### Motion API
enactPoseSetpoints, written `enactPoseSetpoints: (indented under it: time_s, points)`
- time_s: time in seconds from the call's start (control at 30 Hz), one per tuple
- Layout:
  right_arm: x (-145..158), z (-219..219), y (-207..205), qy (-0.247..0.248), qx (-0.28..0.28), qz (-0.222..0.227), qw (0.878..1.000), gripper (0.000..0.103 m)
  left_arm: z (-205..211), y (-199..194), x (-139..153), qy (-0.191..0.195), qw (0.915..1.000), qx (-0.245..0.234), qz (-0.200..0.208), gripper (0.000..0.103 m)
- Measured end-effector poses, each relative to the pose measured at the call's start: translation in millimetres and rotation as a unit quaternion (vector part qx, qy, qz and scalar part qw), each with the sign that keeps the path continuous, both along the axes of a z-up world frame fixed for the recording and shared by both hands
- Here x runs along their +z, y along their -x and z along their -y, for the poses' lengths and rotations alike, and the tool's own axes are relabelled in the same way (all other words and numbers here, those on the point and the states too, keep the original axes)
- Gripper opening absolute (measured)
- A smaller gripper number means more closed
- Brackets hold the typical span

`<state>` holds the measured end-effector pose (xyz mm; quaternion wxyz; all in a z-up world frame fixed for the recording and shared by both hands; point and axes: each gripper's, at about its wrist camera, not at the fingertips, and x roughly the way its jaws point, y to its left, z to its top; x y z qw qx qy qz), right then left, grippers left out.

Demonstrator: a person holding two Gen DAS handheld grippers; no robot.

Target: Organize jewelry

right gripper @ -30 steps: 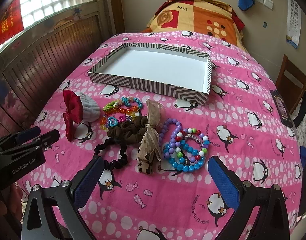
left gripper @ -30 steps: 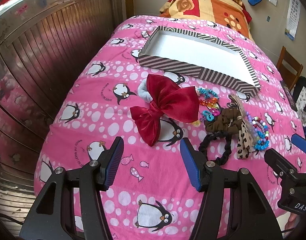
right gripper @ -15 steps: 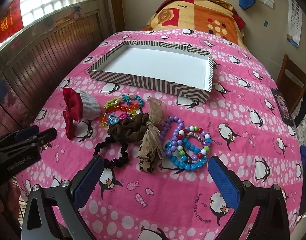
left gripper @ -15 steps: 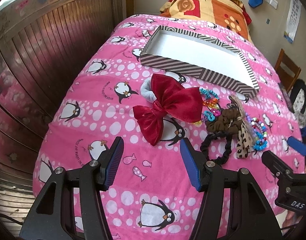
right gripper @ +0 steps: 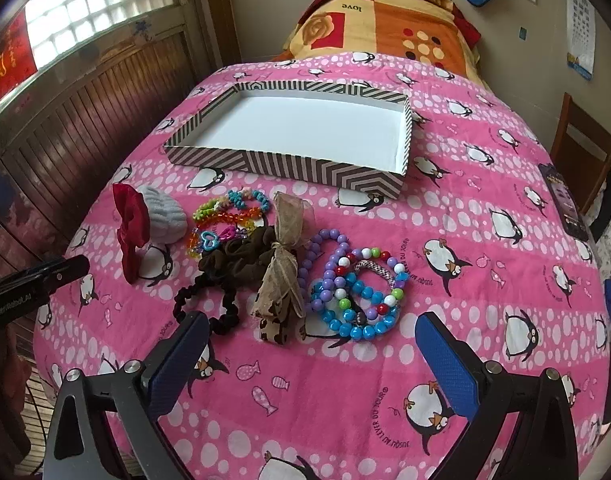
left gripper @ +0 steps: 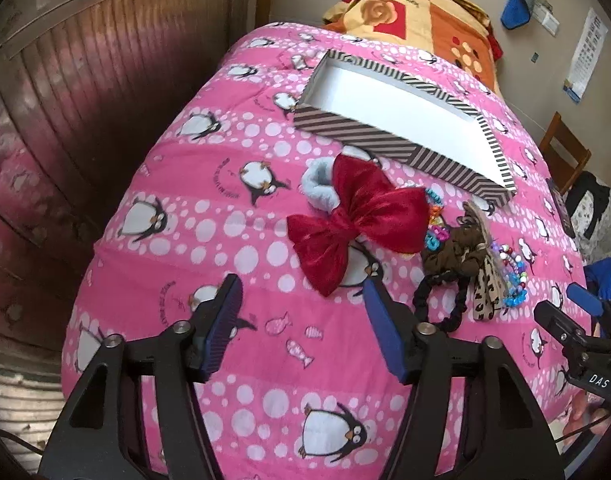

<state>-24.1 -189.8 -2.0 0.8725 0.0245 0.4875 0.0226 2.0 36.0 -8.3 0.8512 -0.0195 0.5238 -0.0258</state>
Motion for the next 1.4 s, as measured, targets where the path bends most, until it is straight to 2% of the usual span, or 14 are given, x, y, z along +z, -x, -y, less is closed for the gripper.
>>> enactPoseSetpoints:
  time_s: [0.1, 0.27, 0.33, 0.63, 0.7, 0.73, 0.77, 0.83, 0.97, 1.1, 1.4]
  points:
    - [-0.7, 3.3, -2.3, -0.006, 0.008, -0.003, 1.0, 0.086, 5.4, -7.5, -1.1, 0.001, 0.9999, -0.012, 0.006, 0.067]
    - [-8.1, 11.7, -16.4, -0.05, 0.016, -0.022, 0.998, 0.06, 15.2, -26.4, -11.3, -0.007, 0.9994, -0.031, 0.007, 0.067]
    - [-11.3, 11.4, -24.2, -0.061, 0.022, -0.029, 0.997, 0.059, 17.7, -35.1, -18.0, -0.008, 0.9993, -0.036, 0.002, 0.067]
    - [-39.7, 4.7, -69.0, -0.088, 0.048, -0.066, 0.993, 0.059, 22.9, -55.3, -35.7, 0.05, 0.9974, -0.051, 0.001, 0.066]
    - [-45.2, 4.0, -75.6, -0.097, 0.055, -0.071, 0.991, 0.047, 23.0, -57.7, -39.7, 0.071, 0.996, -0.053, -0.004, 0.055]
    - [-48.1, 3.0, -79.0, -0.102, 0.06, -0.074, 0.99, 0.037, 22.5, -58.9, -42.1, 0.082, 0.9952, -0.054, -0.009, 0.036]
    - [-51.3, 2.2, -81.9, -0.104, 0.065, -0.078, 0.989, 0.028, 22.4, -61.1, -45.3, 0.082, 0.9951, -0.053, -0.016, 0.022]
    - [-55.8, 0.8, -84.4, -0.109, 0.072, -0.081, 0.988, 0.018, 20.8, -62.7, -47.2, 0.079, 0.9956, -0.048, -0.015, 0.013]
    - [-47.4, -2.0, -82.1, -0.103, 0.088, -0.069, 0.988, 0.016, 14.9, -61.9, -44.0, 0.108, 0.9931, -0.043, -0.016, 0.006]
    - [-25.9, 3.3, -73.5, -0.111, 0.096, -0.047, 0.988, 0.016, 7.7, -57.4, -28.7, 0.129, 0.9906, -0.046, -0.007, 0.004]
    - [16.7, 19.9, -66.6, -0.119, 0.086, -0.003, 0.989, 0.016, 9.7, -48.5, 12.9, 0.127, 0.9895, -0.065, 0.027, 0.004]
